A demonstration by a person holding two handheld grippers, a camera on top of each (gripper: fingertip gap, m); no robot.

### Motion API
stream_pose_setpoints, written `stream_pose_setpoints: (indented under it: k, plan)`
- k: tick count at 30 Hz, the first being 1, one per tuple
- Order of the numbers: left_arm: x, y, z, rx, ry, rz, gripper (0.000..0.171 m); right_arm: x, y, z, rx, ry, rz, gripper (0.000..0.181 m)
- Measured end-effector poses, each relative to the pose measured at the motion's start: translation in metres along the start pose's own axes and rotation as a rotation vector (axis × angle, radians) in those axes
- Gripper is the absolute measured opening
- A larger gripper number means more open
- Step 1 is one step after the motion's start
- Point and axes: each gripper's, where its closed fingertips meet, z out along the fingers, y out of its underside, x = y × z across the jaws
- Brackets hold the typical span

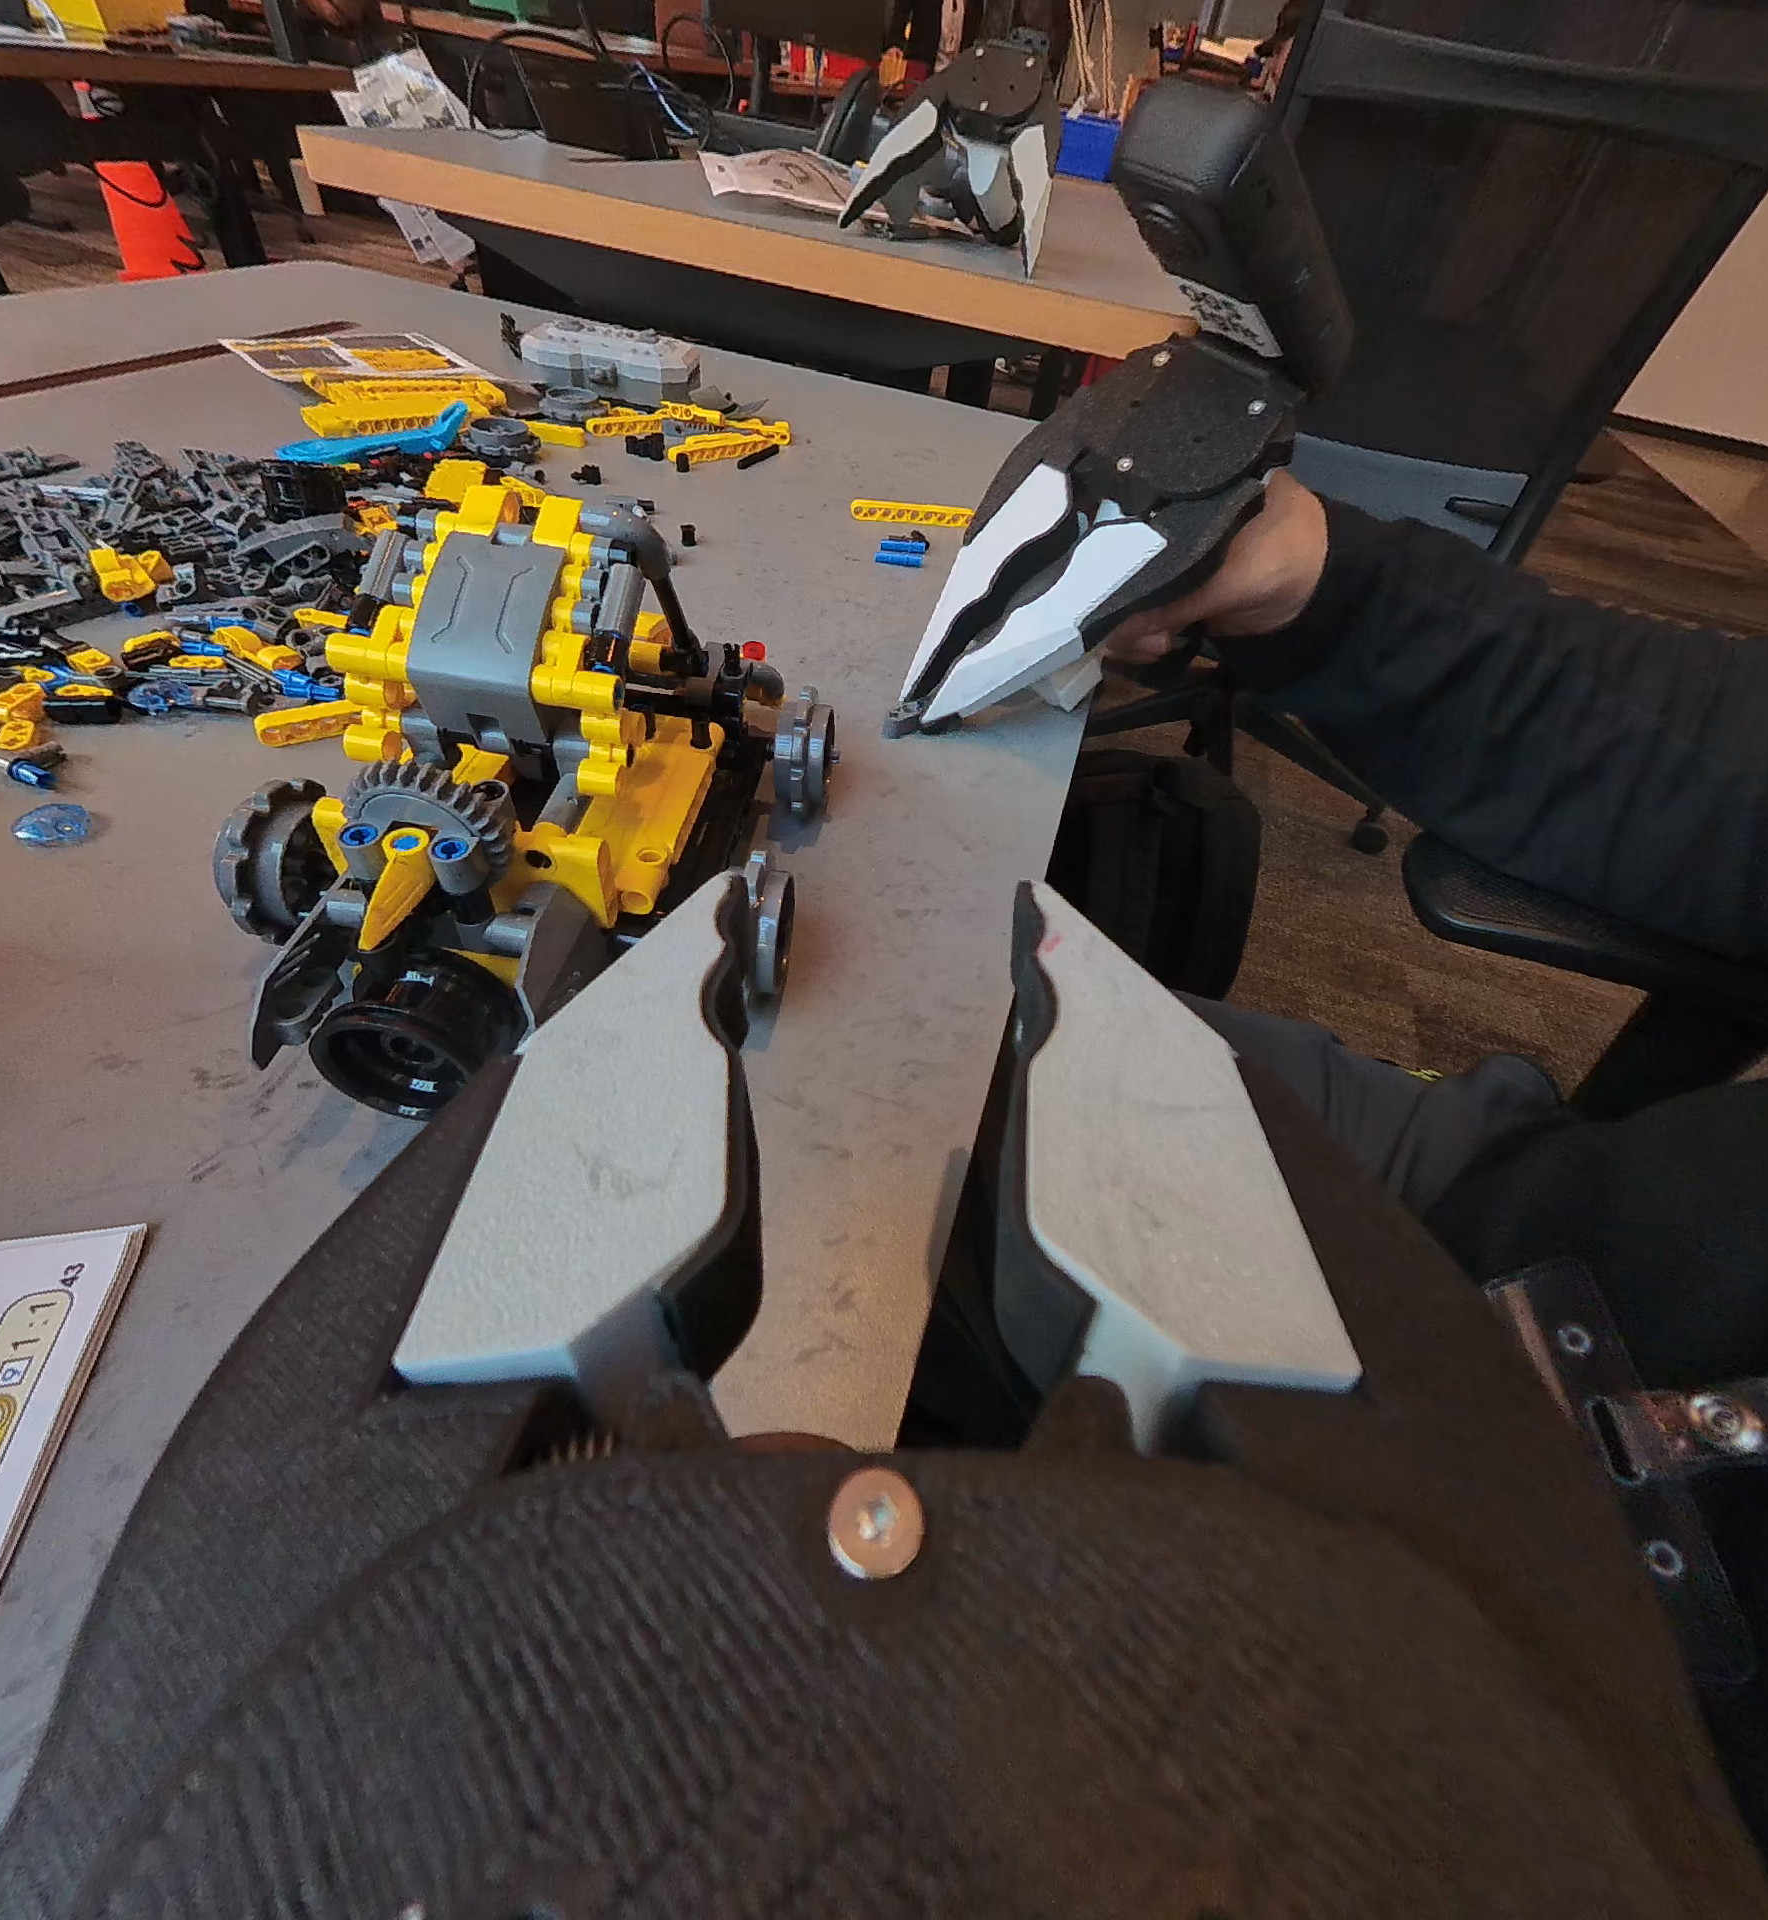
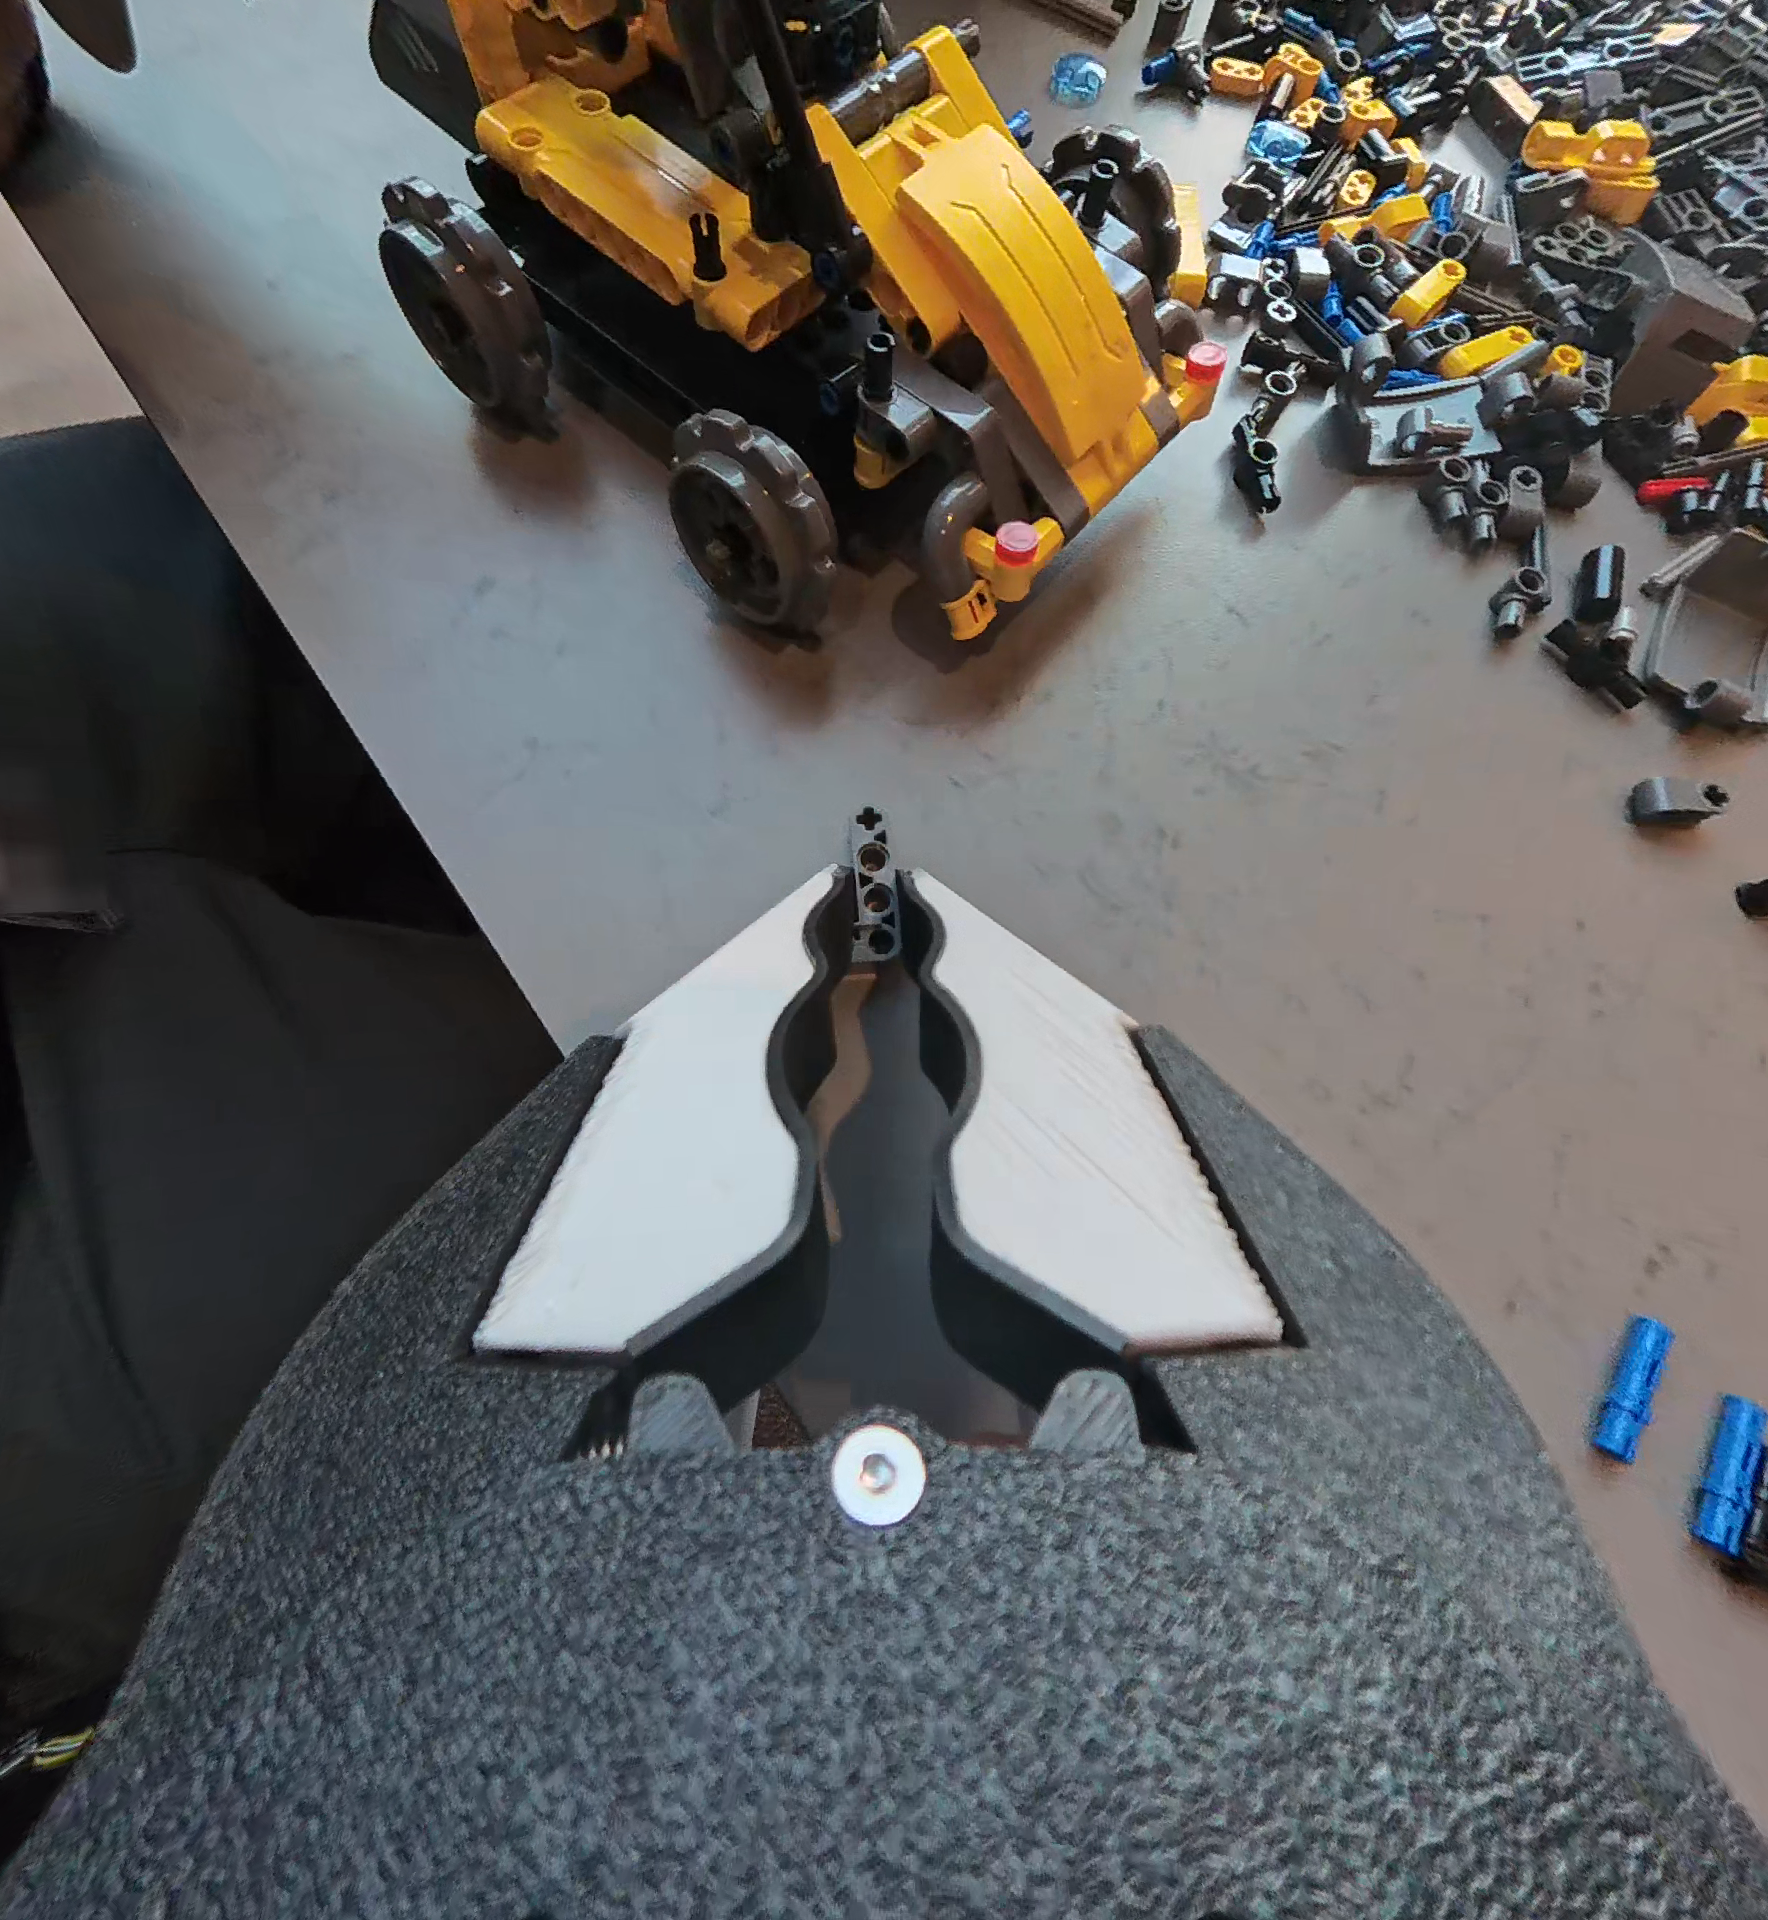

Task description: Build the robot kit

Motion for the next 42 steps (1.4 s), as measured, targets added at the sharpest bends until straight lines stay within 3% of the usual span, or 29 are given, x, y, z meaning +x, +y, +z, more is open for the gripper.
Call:
stream_pose_setpoints:
  k: [8,42]
  plan:
    - [-0.002,0.000,0.000,0.004,-0.012,-0.003,0.046,-0.016,-0.006,0.006,0.010,-0.099,-0.014,0.008]
    - [-0.002,0.002,0.002,-0.015,-0.010,0.002,0.047,-0.022,-0.010,0.001,0.066,-0.163,0.007,0.011]
